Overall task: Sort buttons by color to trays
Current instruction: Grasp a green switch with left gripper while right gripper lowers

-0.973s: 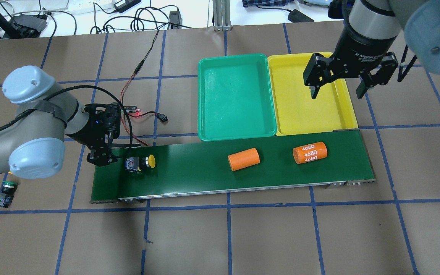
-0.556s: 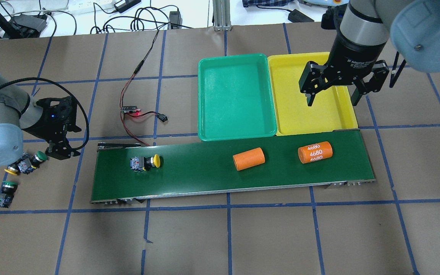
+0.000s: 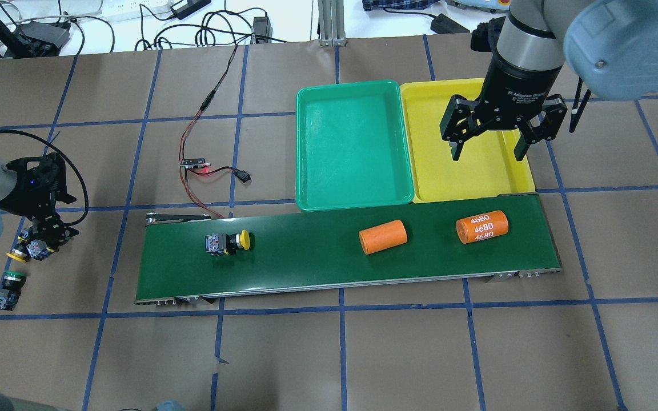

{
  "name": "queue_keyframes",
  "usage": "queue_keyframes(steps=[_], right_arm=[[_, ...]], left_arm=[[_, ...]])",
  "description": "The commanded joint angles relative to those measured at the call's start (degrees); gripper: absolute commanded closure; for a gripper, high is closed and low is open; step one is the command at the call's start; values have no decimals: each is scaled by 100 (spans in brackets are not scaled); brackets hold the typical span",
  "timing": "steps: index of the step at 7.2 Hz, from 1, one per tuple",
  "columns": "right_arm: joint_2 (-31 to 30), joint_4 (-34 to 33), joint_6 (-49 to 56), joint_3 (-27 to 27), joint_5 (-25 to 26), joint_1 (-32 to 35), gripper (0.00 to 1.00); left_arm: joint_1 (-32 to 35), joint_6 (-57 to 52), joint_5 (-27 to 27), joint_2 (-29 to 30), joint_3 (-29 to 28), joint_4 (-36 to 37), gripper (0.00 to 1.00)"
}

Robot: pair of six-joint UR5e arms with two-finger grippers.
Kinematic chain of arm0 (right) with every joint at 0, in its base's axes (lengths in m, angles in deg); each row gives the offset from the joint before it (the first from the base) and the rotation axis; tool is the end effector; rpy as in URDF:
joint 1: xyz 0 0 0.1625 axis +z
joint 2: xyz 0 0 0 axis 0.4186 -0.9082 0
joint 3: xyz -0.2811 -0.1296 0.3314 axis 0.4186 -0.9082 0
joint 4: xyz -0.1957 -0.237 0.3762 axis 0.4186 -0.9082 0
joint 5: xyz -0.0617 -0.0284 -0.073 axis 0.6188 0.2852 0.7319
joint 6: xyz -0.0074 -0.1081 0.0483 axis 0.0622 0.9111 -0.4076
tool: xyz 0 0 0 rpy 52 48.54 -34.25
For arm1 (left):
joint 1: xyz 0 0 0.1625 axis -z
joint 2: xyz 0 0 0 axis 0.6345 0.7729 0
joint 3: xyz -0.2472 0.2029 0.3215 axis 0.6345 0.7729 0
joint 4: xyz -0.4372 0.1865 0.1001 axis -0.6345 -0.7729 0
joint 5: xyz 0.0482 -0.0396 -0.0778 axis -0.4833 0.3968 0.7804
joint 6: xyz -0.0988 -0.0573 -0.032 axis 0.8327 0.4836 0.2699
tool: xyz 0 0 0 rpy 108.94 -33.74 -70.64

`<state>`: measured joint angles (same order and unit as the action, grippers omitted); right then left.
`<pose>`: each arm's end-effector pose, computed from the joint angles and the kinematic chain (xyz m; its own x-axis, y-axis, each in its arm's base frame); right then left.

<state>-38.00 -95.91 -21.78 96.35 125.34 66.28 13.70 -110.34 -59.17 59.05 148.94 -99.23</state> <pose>0.1466 -0.5818 0.4424 -0.9989 0.0438 -0.0144 0.0408 0.9853 0.1660 0.2270 -0.5422 0.1841 -0.2963 0.9535 -0.0553 0.9533 0.2918 -0.0776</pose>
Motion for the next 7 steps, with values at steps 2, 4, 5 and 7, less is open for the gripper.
queue_keyframes(steps=[2, 4, 5, 7], right_arm=[[258, -178, 1433, 34, -533, 265, 0], [243, -161, 3126, 77, -161, 301, 0], [182, 4, 3347, 95, -124, 406, 0], [181, 6, 4725, 69, -203, 538, 0]], left_arm=[[-447, -34, -7, 452, 72, 559, 12], [-509, -68, -25, 567, 169, 676, 17], [-510, -86, -8, 585, 169, 685, 48], [-510, -104, 1, 646, 169, 694, 67]])
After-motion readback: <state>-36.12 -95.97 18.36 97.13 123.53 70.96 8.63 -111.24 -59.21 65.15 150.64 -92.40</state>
